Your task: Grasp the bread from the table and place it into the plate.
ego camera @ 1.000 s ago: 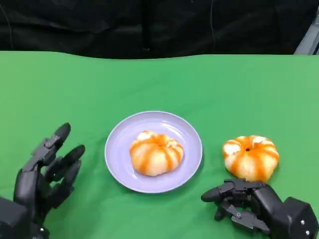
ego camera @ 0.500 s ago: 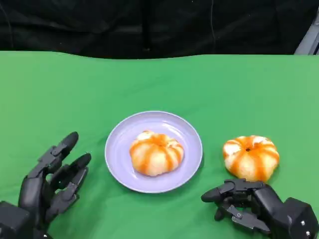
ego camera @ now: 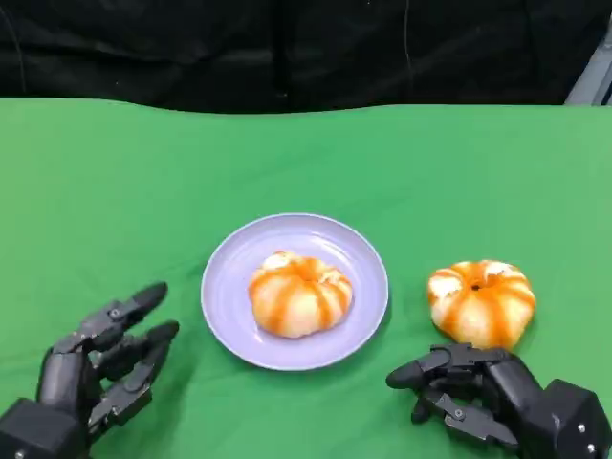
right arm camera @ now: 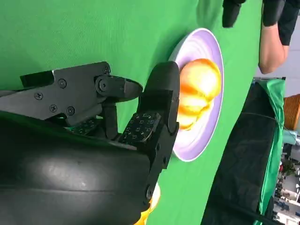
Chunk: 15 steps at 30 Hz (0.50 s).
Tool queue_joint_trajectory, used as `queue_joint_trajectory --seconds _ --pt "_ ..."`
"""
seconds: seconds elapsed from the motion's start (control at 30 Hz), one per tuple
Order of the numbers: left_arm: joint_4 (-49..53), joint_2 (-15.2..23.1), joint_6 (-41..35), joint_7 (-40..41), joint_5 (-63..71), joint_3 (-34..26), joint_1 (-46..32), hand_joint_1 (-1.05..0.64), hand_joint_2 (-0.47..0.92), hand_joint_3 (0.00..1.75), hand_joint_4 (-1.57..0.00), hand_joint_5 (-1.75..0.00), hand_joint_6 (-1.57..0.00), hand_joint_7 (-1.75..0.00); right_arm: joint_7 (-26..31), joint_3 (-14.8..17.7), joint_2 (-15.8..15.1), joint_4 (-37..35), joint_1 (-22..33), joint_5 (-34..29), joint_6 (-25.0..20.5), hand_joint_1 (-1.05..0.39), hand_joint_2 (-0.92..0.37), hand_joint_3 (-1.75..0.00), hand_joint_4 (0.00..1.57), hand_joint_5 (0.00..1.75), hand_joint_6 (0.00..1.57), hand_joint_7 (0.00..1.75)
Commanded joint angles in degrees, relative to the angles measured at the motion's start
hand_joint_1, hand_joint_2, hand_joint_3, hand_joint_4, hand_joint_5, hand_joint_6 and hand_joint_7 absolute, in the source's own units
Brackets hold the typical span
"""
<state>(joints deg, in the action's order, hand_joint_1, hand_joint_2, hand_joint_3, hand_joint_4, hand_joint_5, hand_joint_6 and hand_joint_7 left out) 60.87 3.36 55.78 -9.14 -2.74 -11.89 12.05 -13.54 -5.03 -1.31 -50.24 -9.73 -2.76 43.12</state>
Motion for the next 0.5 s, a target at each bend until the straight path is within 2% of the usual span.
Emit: queue_joint_trajectory --seconds 0.03,0.07,0.1,0.13,0.2,0.27,0.43,0.5 --pt "1.22 1.58 2.01 0.34 0.5 0.32 0.14 0.1 0.86 0.55 -1.17 -0.52 -1.24 -0.21 -0.29 0.43 -1.13 -1.11 0.61 -0.09 -0.87 -0.03 -0.92 -0.41 0.77 1.24 1.03 0.48" --pt "1.43 1.62 2.23 -0.12 0.31 0.39 0.21 0.1 0.81 0.64 -1.09 -0.81 -1.29 -0.27 -0.28 0.44 -1.13 -1.22 0.55 -0.1 -0.8 -0.02 -0.92 -0.41 0.77 1.24 1.03 0.49" --pt "1.55 1.65 2.35 -0.23 0.56 0.69 0.14 0.1 0.76 0.71 -1.06 -0.95 -1.31 -0.33 -0.23 0.42 -1.15 -1.18 0.54 -0.15 -0.85 -0.02 -0.92 -0.4 0.77 1.24 1.03 0.49" --pt "1.63 1.68 2.41 -0.13 0.8 0.91 0.08 0.1 0.66 0.88 -1.01 -1.13 -1.26 -0.52 -0.21 0.4 -1.17 -1.12 0.55 -0.19 -0.9 -0.02 -0.92 -0.4 0.77 1.24 1.03 0.49" --pt "1.45 1.61 2.03 -0.1 1.08 1.37 -0.16 0.1 0.54 1.08 -0.97 -1.3 -1.13 -0.86 -0.12 0.36 -1.13 -0.93 0.6 -0.25 -1.07 -0.03 -0.92 -0.4 0.77 1.24 1.02 0.49" --pt "1.29 1.61 1.83 -0.05 1.22 1.75 -0.31 0.11 0.5 1.14 -0.96 -1.35 -1.1 -0.95 -0.08 0.35 -1.08 -0.85 0.63 -0.26 -1.15 -0.03 -0.92 -0.4 0.77 1.24 1.03 0.49" --pt "1.6 1.58 2.46 -2.56 1.24 3.42 -0.84 0.12 0.48 1.19 -0.98 -1.37 -1.08 -1.03 -0.33 0.4 -0.97 -0.51 0.84 0.05 -1.75 -0.03 -0.92 -0.4 0.77 1.24 1.03 0.49" --pt "1.71 1.39 2.46 -4.33 1.06 4.18 -1.21 0.09 0.44 1.24 -0.96 -1.43 -1.03 -1.15 -0.44 0.39 -1.0 -0.35 0.92 0.1 -1.82 -0.03 -0.92 -0.41 0.77 1.24 1.03 0.49"
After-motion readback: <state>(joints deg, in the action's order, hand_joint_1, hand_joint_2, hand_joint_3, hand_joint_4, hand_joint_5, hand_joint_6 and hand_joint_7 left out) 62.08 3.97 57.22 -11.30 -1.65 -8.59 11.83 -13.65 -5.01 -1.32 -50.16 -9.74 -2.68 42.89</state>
